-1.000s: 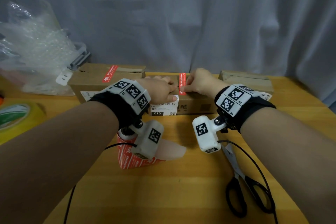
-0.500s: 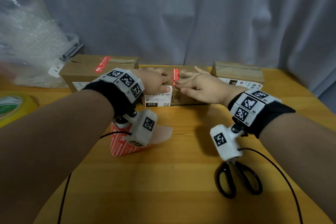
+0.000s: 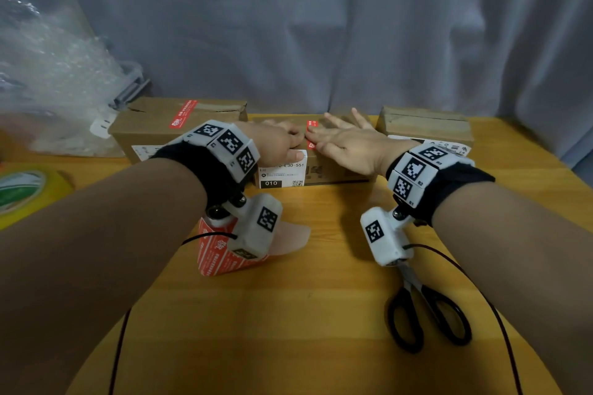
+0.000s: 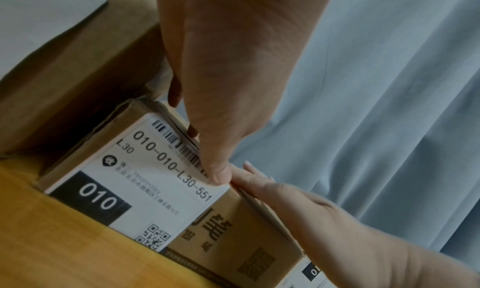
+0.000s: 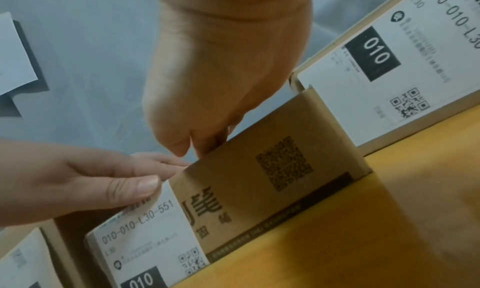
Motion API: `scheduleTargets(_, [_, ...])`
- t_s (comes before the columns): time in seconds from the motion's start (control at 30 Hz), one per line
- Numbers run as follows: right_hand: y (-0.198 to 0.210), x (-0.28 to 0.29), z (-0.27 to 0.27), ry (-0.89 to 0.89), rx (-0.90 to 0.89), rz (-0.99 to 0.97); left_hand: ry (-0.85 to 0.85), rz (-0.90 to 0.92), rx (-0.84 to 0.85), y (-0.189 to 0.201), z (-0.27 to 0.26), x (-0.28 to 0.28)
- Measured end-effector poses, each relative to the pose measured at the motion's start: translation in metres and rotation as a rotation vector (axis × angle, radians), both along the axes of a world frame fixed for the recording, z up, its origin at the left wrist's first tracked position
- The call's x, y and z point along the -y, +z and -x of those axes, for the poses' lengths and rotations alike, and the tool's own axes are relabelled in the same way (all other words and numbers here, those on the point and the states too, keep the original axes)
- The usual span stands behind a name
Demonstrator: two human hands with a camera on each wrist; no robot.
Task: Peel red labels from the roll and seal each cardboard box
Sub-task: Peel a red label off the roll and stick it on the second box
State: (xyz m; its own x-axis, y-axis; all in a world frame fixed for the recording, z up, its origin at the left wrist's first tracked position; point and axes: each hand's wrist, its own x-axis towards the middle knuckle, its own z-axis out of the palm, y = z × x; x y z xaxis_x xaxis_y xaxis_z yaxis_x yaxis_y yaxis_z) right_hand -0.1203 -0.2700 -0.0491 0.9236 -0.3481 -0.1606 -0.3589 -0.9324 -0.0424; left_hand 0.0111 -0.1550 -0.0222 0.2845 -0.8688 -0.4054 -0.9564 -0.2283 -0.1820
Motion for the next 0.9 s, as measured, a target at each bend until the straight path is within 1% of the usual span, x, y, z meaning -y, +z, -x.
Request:
scheduleTargets(0.3, [-0.002, 0.014, -0.021, -0.072, -0.022, -0.015, -0.037, 0.010, 0.009, -0.002, -0.003, 0.002])
scheduleTargets(0.47, [-0.008, 0.013, -0.023, -0.087, -0.028, -0.026, -0.022, 0.015, 0.010, -0.001, 0.000, 0.001])
scheduleTargets(0.73, [-0.005, -0.001, -0.004, -0.032, 0.028, -0.052, -0.009, -0.013, 0.039, 0.003, 0.009, 0.003])
scheduleTargets(0.9, [-0.005, -0.006, 0.014, 0.058, 0.079, -0.082, -0.003, -0.009, 0.023, 0.000, 0.005, 0.003])
